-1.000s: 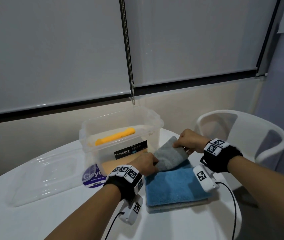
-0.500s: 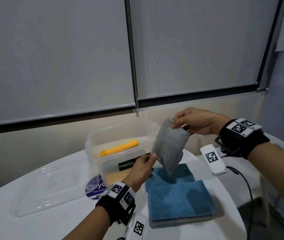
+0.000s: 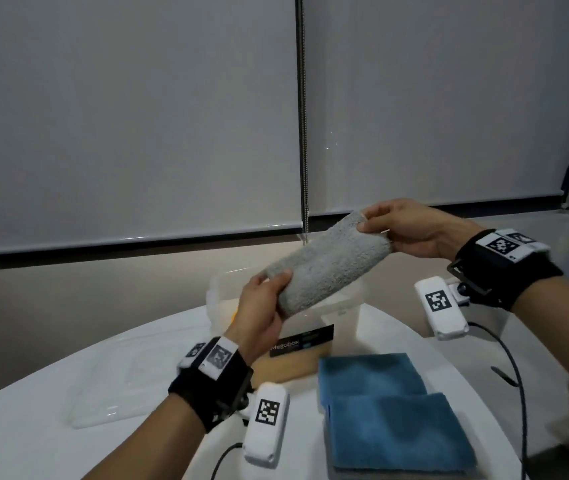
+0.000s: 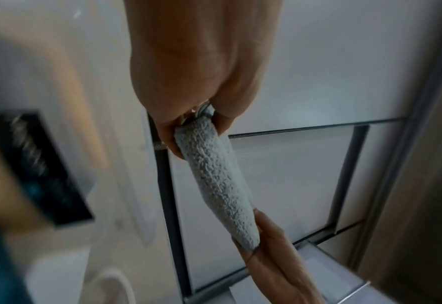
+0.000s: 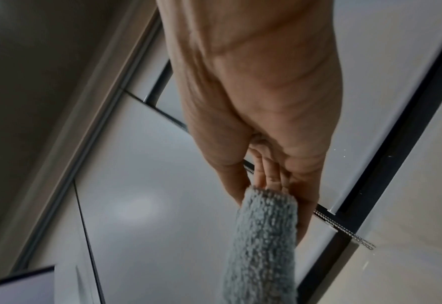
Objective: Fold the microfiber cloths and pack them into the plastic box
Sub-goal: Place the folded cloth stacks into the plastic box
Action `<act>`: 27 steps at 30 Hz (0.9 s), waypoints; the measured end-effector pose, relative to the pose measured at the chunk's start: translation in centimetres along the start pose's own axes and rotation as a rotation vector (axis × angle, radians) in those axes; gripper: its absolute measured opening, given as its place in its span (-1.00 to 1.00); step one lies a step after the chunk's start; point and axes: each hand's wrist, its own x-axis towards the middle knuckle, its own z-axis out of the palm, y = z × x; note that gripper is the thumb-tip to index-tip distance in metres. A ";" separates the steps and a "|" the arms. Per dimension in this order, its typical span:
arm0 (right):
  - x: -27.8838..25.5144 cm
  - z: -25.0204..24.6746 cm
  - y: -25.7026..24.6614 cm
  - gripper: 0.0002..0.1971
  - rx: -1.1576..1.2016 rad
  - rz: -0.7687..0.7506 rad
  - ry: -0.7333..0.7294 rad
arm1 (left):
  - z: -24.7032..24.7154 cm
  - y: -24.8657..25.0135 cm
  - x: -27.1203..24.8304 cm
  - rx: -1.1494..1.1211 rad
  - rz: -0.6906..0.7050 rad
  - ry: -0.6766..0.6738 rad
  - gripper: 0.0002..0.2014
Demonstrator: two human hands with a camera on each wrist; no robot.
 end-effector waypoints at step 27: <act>9.5 12.0 10.0 -0.79 -1.225 0.195 -0.362 | -5.4 4.1 7.5 2.074 -0.159 -0.176 -0.72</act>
